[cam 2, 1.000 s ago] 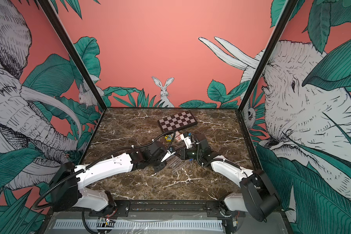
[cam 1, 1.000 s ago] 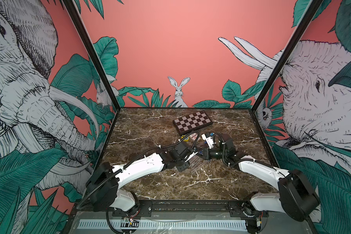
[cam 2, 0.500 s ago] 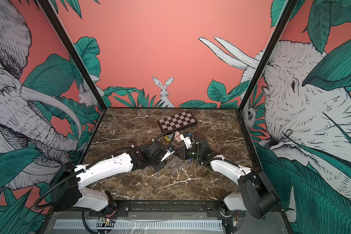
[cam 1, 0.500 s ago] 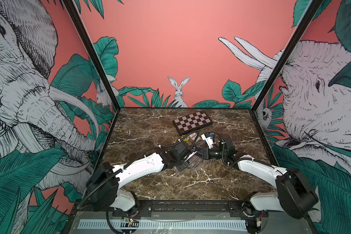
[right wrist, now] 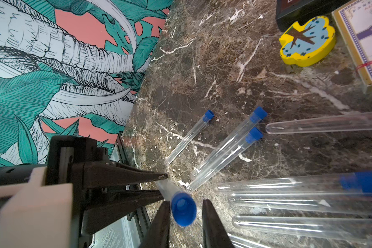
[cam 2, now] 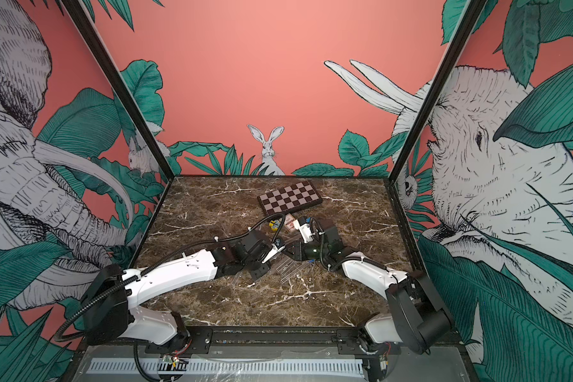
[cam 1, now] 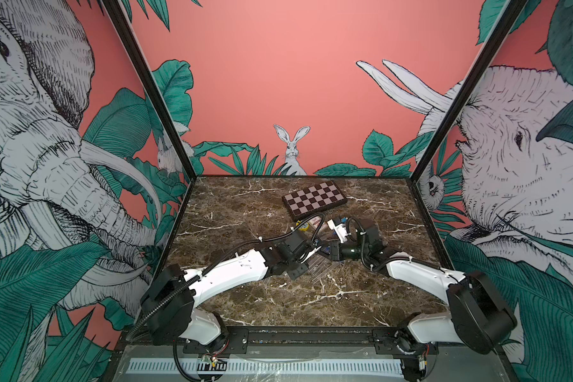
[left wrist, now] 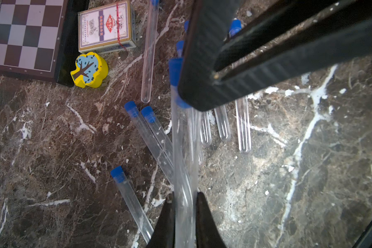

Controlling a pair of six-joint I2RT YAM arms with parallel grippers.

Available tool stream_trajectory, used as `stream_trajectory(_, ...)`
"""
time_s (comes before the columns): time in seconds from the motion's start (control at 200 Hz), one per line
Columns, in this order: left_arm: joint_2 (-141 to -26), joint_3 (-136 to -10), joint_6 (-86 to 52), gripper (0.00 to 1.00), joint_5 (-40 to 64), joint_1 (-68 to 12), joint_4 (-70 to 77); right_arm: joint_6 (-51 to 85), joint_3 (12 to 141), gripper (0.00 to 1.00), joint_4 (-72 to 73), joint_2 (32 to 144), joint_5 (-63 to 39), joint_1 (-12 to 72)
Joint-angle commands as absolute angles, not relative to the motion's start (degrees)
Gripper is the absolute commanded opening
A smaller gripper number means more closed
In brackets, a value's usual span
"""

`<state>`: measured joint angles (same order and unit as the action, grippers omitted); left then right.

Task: Remove stoppers from test tubes
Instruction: Open the stopper on the test tube.

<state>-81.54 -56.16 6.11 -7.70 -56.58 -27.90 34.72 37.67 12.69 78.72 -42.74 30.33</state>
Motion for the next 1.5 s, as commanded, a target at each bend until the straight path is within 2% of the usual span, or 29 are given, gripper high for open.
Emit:
stream_trajectory(0.0,-80.5,-55.5,7.0,0.0,-6.8,-56.5,-27.4,35.3,38.6,0.26,15.0,79.2,-43.9,30.1)
stream_trajectory(0.255,-80.9,-55.5,7.1,0.0,-6.2,-56.5,-27.4,36.2,38.1,0.29,17.0,78.7,-44.5,30.2)
stream_trajectory(0.45,-80.9,-55.5,7.2,0.0,-6.3,-56.5,-27.5,36.0,38.2,0.2,16.6,78.9,-44.6,30.2)
stream_trajectory(0.745,-80.5,-55.4,7.1,0.0,-6.7,-56.5,-27.6,36.0,38.1,0.17,16.7,79.2,-44.8,30.2)
stream_trajectory(1.145,-80.4,-55.4,7.1,0.0,-6.9,-56.5,-27.1,36.0,38.1,0.24,16.7,79.7,-45.7,30.2)
stream_trajectory(1.495,-80.2,-55.0,7.1,0.0,-7.1,-56.5,-27.1,36.0,38.2,0.15,16.7,80.2,-46.1,30.2)
